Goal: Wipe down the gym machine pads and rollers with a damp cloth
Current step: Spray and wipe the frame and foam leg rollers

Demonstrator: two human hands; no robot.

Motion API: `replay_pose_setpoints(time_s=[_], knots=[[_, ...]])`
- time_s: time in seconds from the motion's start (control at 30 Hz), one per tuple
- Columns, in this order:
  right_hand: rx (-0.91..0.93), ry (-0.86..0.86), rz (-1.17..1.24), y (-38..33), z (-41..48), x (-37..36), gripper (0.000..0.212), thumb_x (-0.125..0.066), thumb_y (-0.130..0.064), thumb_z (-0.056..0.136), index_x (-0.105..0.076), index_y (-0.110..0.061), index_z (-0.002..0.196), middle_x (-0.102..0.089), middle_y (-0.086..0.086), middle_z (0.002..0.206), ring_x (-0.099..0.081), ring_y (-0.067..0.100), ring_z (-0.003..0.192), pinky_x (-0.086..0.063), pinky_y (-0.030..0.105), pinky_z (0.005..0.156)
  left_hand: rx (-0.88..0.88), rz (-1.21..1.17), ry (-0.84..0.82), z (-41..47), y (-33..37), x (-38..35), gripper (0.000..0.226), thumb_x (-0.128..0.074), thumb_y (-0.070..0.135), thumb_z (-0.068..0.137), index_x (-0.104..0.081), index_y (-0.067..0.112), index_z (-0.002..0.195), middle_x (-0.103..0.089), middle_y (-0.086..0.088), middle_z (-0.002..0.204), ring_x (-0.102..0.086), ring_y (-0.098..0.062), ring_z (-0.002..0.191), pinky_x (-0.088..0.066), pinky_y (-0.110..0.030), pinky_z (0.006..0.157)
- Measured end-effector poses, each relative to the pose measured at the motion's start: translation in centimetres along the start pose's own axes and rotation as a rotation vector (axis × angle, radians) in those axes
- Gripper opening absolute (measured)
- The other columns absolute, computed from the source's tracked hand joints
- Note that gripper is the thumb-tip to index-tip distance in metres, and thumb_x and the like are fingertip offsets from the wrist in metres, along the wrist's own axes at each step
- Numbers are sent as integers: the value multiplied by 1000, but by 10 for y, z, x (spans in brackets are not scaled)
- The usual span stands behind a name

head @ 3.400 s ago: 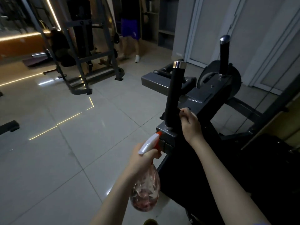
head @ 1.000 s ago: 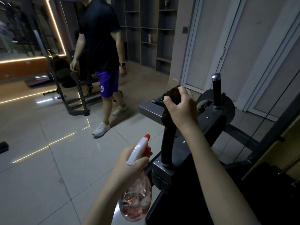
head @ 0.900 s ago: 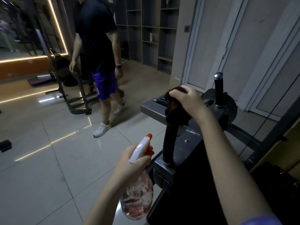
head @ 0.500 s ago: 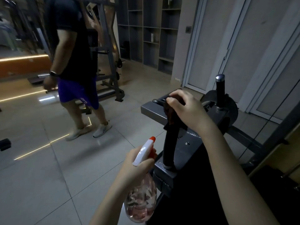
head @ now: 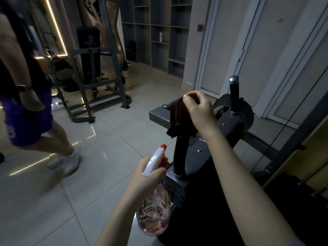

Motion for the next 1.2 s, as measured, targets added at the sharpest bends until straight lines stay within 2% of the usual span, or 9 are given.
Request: replay_pose_setpoints(time_s=[0.17, 0.3, 0.4, 0.5, 0.6, 0.77, 0.93, 1.1, 1.2], knots=[[318, 268, -102, -5, -50, -1, 28, -58, -15, 91, -54, -4, 115, -58, 9, 109, -47, 6, 90, -28, -8, 71, 14, -33, 17, -8, -3, -3, 35, -54, 19, 66, -61, -1, 94, -60, -9, 79, -50, -13, 68, -38, -20, 58], [-122, 443, 422, 52, -49, 12, 16, -47, -12, 97, -56, -13, 110, -58, 2, 107, -59, 16, 100, -44, 15, 86, -17, -40, 0, -15, -2, -1, 34, -53, 16, 67, -54, -7, 93, -53, -5, 79, -44, -12, 70, -36, -21, 58], [-381, 359, 679, 86, -75, 5, 17, -49, -14, 93, -57, -17, 108, -61, 5, 103, -58, 22, 100, -49, 22, 81, -19, -36, -20, -20, -3, 2, 34, -53, 15, 68, -52, -7, 94, -51, -4, 81, -43, -12, 71, -34, -23, 58], [-271, 217, 419, 66, -87, -8, 41, -47, -30, 98, -42, -18, 137, -49, -9, 110, -48, 6, 100, -38, 10, 76, -27, -26, -19, -20, -3, 5, 31, -52, 13, 69, -52, -5, 94, -50, -4, 81, -42, -12, 71, -35, -22, 58], [-37, 209, 37, 38, -72, -18, 59, -57, -40, 89, -38, -12, 137, -46, -6, 113, -47, 6, 98, -34, 4, 68, -32, -41, -14, -21, -2, 5, 31, -51, 11, 68, -53, -7, 93, -50, -5, 80, -43, -12, 70, -36, -19, 56], [-54, 306, 56, 47, -65, -3, 27, -52, -26, 96, -56, -5, 112, -63, 4, 96, -54, 5, 77, -38, 0, 60, -12, -55, -16, -23, -5, 3, 36, -51, 12, 69, -51, -10, 97, -51, -7, 79, -43, -14, 70, -37, -23, 59], [-436, 81, 564, 113, -85, -19, 20, -41, -7, 98, -57, -15, 89, -60, 1, 88, -62, 6, 72, -48, 11, 60, 49, -25, 2, -26, -16, 4, 41, -56, 20, 68, -56, -6, 99, -55, -23, 80, -49, -16, 69, -39, -27, 60], [-394, 40, 500, 110, -95, -27, 13, -53, -34, 94, -59, -26, 103, -60, 1, 110, -58, 13, 99, -47, 22, 84, 54, -56, 7, -25, -19, 15, 38, -57, 19, 69, -55, -9, 94, -55, -15, 81, -51, -19, 75, -41, -36, 70], [-232, 57, 264, 90, -99, -27, 29, -57, -35, 89, -51, -20, 114, -55, -8, 102, -52, 8, 98, -38, 1, 72, 61, -31, 38, -26, -24, 21, 44, -58, 21, 68, -56, -10, 98, -60, -26, 89, -56, -19, 76, -43, -34, 71]])
Point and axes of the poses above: each hand's wrist, its own z-axis towards the middle knuckle, its own x-axis out of the back of the hand, y = z × x, the point moved 8 cm from there along z, towards the middle knuckle
